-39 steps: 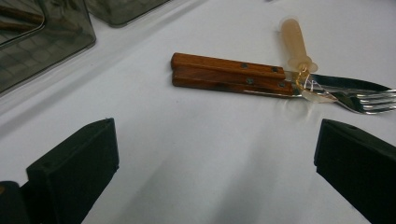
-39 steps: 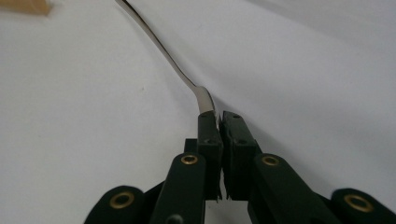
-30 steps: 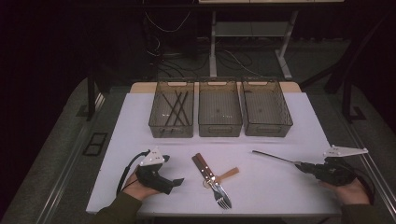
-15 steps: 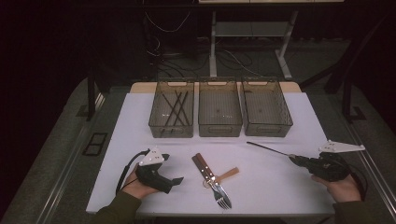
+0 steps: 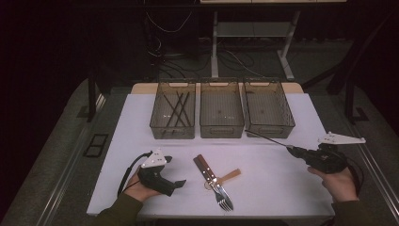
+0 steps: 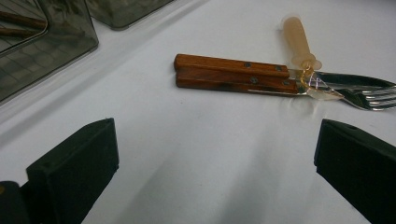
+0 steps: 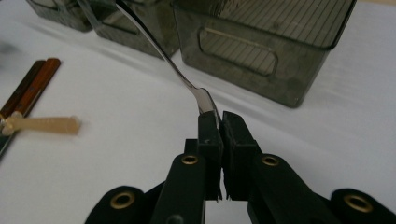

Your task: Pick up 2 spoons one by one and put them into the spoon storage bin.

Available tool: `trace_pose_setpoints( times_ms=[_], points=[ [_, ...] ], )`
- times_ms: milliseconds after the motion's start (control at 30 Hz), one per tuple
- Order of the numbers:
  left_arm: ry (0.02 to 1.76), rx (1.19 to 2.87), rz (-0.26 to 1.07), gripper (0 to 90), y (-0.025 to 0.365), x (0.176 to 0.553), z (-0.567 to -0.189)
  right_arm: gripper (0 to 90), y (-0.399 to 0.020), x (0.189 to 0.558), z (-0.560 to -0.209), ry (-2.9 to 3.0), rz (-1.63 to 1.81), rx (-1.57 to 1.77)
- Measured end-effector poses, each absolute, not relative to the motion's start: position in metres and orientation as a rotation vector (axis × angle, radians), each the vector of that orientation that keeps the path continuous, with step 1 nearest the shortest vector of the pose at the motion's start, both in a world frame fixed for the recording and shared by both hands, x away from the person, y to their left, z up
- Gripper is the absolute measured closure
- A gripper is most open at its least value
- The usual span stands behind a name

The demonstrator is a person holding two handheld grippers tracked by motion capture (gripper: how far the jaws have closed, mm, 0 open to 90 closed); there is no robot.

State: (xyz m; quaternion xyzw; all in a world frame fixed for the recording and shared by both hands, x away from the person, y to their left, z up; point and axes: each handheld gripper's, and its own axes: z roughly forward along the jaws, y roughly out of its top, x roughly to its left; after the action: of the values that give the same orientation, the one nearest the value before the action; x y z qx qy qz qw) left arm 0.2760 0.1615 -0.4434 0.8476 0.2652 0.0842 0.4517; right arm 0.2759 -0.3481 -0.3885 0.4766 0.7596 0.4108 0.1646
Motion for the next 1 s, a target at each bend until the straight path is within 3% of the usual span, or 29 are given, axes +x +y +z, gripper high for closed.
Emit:
trace_pose_setpoints(
  times_ms=[1000],
  points=[
    [0.644, 2.082, 0.220, 0.0, 0.159, 0.273, -0.442, 86.8, -0.277, 0.334, -0.365, 2.076, 1.181, 1.368]
  ],
)
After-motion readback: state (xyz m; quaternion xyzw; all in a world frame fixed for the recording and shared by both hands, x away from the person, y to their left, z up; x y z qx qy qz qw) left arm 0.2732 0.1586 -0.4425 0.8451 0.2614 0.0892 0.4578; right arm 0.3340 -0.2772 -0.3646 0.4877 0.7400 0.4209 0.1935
